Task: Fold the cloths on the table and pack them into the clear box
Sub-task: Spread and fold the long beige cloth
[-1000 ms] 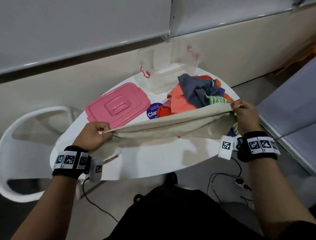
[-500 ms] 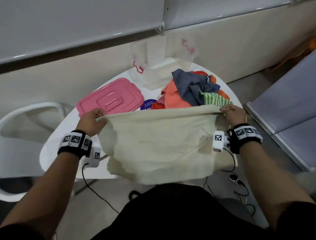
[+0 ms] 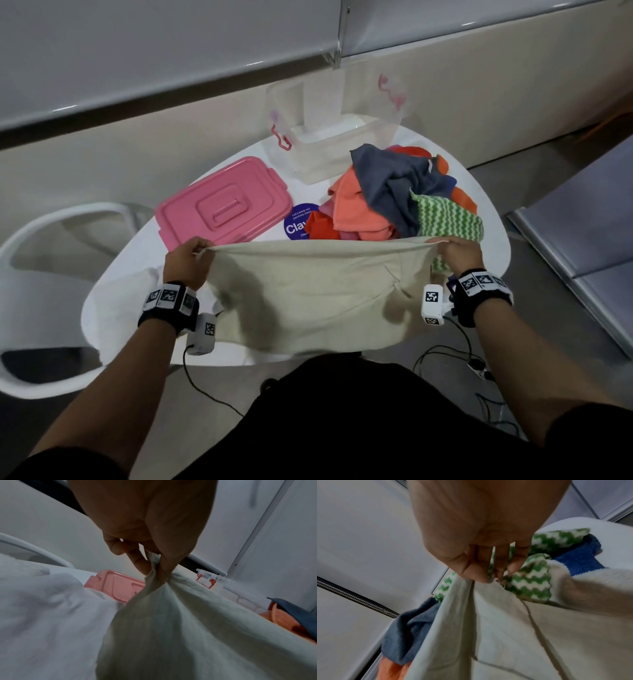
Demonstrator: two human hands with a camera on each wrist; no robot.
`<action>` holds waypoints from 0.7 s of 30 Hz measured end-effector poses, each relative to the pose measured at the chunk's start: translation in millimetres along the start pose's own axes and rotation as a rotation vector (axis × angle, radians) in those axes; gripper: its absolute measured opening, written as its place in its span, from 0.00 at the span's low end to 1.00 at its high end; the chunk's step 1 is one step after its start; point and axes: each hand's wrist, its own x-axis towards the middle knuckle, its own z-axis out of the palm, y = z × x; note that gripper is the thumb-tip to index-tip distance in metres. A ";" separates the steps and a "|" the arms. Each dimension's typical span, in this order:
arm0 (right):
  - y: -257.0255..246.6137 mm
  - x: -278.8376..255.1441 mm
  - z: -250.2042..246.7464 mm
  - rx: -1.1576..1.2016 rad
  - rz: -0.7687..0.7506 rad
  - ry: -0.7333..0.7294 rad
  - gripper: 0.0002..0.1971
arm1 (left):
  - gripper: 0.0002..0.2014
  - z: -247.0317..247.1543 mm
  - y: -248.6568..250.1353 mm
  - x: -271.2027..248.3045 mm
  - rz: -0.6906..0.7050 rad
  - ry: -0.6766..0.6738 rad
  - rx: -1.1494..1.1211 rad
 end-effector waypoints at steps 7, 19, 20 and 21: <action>67.7 -34.1 -15.1 -0.057 -0.059 0.058 0.16 | 0.06 -6.2 -35.5 -41.8 0.080 -0.134 -0.146; 144.6 -77.2 -1.8 -0.058 0.058 0.290 0.21 | 0.12 9.8 -80.0 -85.5 0.069 -0.338 0.009; 147.4 -77.8 -2.2 -0.058 0.060 0.289 0.20 | 0.11 9.3 -81.6 -87.1 0.072 -0.358 0.017; 150.8 -77.5 -3.1 -0.056 0.068 0.281 0.19 | 0.11 9.1 -82.2 -88.7 0.070 -0.372 0.029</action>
